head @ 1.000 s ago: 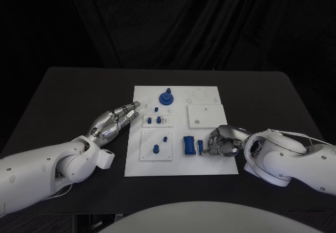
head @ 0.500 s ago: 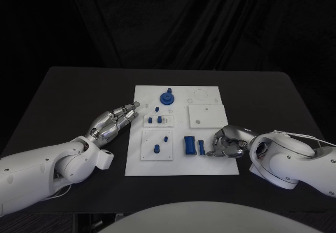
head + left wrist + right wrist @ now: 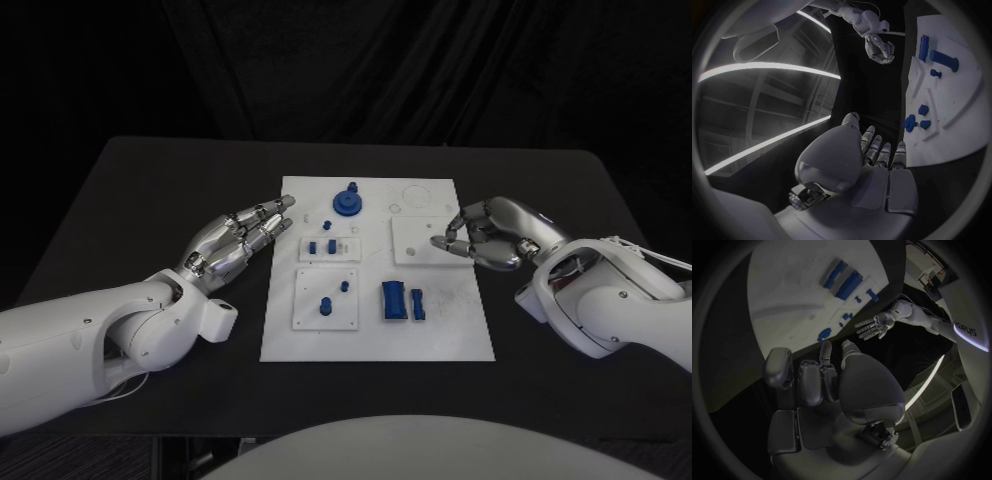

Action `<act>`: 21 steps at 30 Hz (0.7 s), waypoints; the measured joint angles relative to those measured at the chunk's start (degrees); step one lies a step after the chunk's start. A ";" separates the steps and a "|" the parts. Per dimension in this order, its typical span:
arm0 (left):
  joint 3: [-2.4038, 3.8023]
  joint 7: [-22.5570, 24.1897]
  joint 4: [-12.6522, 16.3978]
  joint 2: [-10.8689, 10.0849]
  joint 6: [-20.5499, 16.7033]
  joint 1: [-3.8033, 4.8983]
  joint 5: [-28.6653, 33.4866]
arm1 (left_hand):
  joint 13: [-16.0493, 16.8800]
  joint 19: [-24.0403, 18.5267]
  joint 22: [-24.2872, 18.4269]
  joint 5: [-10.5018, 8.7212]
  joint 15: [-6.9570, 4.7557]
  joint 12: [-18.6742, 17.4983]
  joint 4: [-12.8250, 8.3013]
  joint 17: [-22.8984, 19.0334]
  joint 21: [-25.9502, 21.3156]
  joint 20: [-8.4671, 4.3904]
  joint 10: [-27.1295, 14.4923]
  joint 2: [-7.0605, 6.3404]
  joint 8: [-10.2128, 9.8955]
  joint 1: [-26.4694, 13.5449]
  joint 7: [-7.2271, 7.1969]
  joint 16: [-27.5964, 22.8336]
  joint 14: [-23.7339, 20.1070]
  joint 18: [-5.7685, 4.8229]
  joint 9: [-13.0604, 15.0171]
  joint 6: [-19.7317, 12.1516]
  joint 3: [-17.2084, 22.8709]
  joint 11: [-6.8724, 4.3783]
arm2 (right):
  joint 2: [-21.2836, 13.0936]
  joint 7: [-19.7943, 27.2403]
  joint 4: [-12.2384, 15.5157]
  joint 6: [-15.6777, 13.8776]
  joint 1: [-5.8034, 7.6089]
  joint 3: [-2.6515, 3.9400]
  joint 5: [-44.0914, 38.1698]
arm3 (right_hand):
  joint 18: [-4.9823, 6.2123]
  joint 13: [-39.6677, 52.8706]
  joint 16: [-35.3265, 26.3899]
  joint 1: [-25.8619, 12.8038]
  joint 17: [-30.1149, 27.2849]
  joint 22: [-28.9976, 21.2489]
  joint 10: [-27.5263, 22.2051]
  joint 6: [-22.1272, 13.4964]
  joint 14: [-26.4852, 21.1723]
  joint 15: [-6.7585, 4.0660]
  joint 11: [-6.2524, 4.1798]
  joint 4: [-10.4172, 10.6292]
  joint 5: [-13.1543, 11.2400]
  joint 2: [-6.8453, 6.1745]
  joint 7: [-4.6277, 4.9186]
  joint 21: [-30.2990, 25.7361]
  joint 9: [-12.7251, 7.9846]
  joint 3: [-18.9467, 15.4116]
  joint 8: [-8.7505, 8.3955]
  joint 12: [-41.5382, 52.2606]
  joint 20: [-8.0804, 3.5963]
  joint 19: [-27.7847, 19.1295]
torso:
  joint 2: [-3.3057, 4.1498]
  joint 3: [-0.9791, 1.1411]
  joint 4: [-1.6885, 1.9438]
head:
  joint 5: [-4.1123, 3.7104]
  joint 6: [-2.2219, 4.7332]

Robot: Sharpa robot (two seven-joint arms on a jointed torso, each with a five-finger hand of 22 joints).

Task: Assemble the parts on the task board

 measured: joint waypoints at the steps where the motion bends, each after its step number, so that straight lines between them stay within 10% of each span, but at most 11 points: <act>1: 0.00 0.00 0.18 -0.02 -0.25 0.27 0.00 | 0.00 0.22 0.07 0.00 -0.41 0.00 0.10 0.00 0.00 -0.22 0.11 0.00 0.00 0.00 0.00 0.00 0.08 0.05 0.00 0.00 0.10 -0.11 | 0.39 2.25 -0.51 -1.80 0.18 -0.02 1.42 | 1.27 -0.30 -4.04 0.42 -4.65 -0.29 -3.67 -0.10 -2.53 0.51 0.49 -0.11 1.19 0.37 0.44 -6.31 -1.53 0.37 -1.09 -3.78 0.52 -3.36 | -0.03 0.00 0.02 | -0.02 0.00; 5: -0.05 0.02 0.54 -0.07 -1.47 0.76 -0.01 | -0.25 -0.14 -0.54 -0.42 -4.77 -1.75 1.16 0.01 0.00 -2.77 -2.55 -0.13 0.00 -1.51 -2.91 0.00 0.02 1.80 -0.18 -1.89 -0.93 -3.85 | 1.74 10.29 -2.31 -6.46 0.55 -0.05 7.31 | 3.51 -16.08 -26.18 1.16 -27.04 -8.03 -25.42 -2.18 -17.50 3.42 3.24 -0.17 3.59 0.43 2.83 -29.47 -6.37 1.63 -4.52 -26.90 3.14 -15.69 | -0.14 0.00 0.03 | -0.30 0.00; 8: -0.07 0.02 0.24 0.64 -2.78 0.89 0.00 | -0.53 -0.32 -1.03 -1.84 -7.44 -2.95 1.16 0.02 0.00 -4.27 -4.21 -0.08 -0.37 -4.13 -5.82 0.00 0.02 1.80 -0.66 -5.35 -2.44 -7.15 | 2.20 16.57 -3.41 -8.56 0.59 -0.05 12.29 | 3.37 -30.87 -44.76 -0.14 -39.06 -18.88 -36.92 -5.56 -31.11 10.06 9.12 -0.48 6.14 -0.15 6.64 -44.65 -13.31 2.04 -10.32 -45.31 8.03 -25.01 | -0.38 0.03 -0.04 | -0.46 0.00; 11: -0.07 0.02 -0.40 1.66 -3.73 0.96 0.00 | -0.70 -0.62 -1.31 -4.04 -7.83 -3.77 1.19 0.02 0.00 -4.94 -5.01 -0.31 -0.66 -5.64 -8.84 0.00 0.03 1.80 -1.00 -8.87 -3.55 -10.36 | 2.30 21.60 -4.31 -9.37 0.42 -0.05 16.51 | 0.72 -43.28 -57.96 -2.21 -49.73 -29.75 -45.41 -9.79 -40.07 15.82 14.06 -0.22 6.29 -1.19 6.04 -56.83 -20.10 0.61 -16.62 -57.37 12.07 -35.39 | -0.73 0.17 -0.12 | -0.53 0.00; 13: -0.07 0.02 -1.06 2.33 -4.32 1.00 0.00 | -0.82 -0.42 -1.49 -5.41 -7.40 -4.31 1.18 0.02 0.00 -5.14 -5.37 -0.05 -0.67 -6.76 -10.80 0.00 -0.02 1.80 -1.19 -11.09 -4.08 -11.51 | 2.48 25.17 -5.14 -9.37 -0.20 -0.04 19.79 | -1.22 -52.20 -66.24 -3.20 -57.92 -45.02 -52.59 -14.71 -49.88 15.86 12.26 0.00 5.10 -1.00 4.18 -58.13 -26.69 -1.97 -22.49 -63.16 14.44 -51.24 | -1.07 0.31 -0.19 | -0.43 0.00; 15: -0.07 0.01 -1.65 2.72 -4.72 1.01 0.00 | -0.90 -0.42 -1.53 -6.69 -6.37 -4.92 1.18 0.03 0.00 -5.14 -5.62 0.28 -0.96 -7.74 -14.44 0.00 -0.01 1.80 -1.45 -14.14 -4.38 -10.48 | 2.66 27.81 -5.82 -8.95 -0.87 -0.05 22.47 | -1.98 -59.33 -72.91 -3.97 -64.51 -59.73 -62.80 -26.13 -66.69 14.64 9.86 0.01 2.40 -1.41 0.38 -59.81 -33.52 -3.03 -27.55 -68.50 15.02 -64.73 | -1.45 0.47 -0.35 | -0.15 0.00; 17: -0.07 0.01 -2.26 3.12 -5.11 1.01 0.00 | -1.07 -0.66 -1.59 -7.62 -5.94 -5.76 1.19 0.03 0.00 -4.90 -5.82 0.34 -1.28 -8.59 -17.23 0.00 0.04 1.80 -1.66 -16.42 -4.70 -9.63 | 2.85 30.55 -6.70 -8.00 -1.65 -0.06 25.40 | -1.98 -65.05 -75.42 -4.71 -68.15 -67.09 -71.73 -35.64 -77.97 13.19 5.85 -0.02 -0.56 -2.54 -5.48 -60.60 -38.14 -3.21 -29.21 -73.14 14.78 -70.86 | -1.72 0.60 -0.55 | 0.13 0.00; 21: -0.06 0.01 -3.13 3.89 -5.55 1.01 0.00 | -1.18 -0.51 -1.59 -9.09 -5.54 -6.44 1.20 0.03 0.00 -4.59 -5.89 0.57 -1.28 -9.57 -18.55 0.00 0.04 1.80 -1.71 -17.33 -5.02 -9.56 | 3.38 34.67 -8.42 -5.78 -3.06 -0.07 29.73 | -1.97 -69.18 -76.29 -4.91 -69.46 -70.21 -77.22 -41.18 -82.25 11.67 1.48 0.21 -3.77 -6.38 -10.87 -60.68 -40.92 -3.59 -30.26 -75.99 14.98 -73.02 | -2.14 0.87 -1.11 | 0.70 0.00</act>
